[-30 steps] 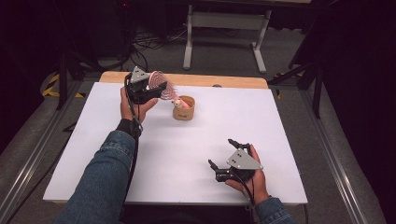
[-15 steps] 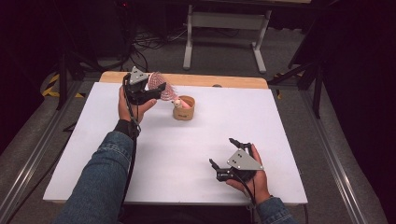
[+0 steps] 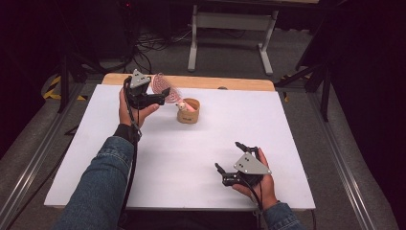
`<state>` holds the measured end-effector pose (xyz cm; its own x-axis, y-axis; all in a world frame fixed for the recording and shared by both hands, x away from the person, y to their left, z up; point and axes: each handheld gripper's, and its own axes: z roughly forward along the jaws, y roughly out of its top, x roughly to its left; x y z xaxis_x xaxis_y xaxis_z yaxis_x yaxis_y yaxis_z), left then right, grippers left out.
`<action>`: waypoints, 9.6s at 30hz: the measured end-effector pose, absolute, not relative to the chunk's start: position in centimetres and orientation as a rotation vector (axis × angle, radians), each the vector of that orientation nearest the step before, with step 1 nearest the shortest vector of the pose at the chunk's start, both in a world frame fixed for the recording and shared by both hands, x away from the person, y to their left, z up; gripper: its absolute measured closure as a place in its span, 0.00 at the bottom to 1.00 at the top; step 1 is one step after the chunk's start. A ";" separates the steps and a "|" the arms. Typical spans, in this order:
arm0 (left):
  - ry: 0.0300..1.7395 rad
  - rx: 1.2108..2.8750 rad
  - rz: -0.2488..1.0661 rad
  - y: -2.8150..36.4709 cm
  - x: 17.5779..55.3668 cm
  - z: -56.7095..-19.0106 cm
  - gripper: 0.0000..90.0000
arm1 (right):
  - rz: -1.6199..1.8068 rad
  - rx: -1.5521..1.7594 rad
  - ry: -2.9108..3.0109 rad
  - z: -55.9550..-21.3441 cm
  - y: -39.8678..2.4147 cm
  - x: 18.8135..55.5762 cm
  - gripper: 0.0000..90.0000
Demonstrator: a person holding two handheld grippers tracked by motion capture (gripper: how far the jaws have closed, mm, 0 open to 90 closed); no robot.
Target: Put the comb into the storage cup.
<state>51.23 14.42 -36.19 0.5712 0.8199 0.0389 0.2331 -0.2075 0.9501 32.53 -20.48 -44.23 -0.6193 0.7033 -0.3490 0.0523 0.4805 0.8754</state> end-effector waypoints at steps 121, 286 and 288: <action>0.555 1.786 0.718 17.0 40.4 -40.9 0.09 | 1.147 0.625 1.985 -44.2 -20.6 32.4 0.08; 0.540 1.940 0.721 23.5 31.4 -45.7 0.05 | 1.104 0.674 1.939 -44.6 -24.5 29.2 0.06; 0.559 1.931 0.715 23.8 31.2 -45.8 0.05 | 1.104 0.676 1.931 -44.7 -24.7 29.1 0.05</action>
<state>31.20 23.76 -45.83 0.7225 0.6471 0.2437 0.0802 -0.4285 0.9000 29.06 -24.69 -44.67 -0.5421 0.7532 -0.3727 0.0608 0.4774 0.8766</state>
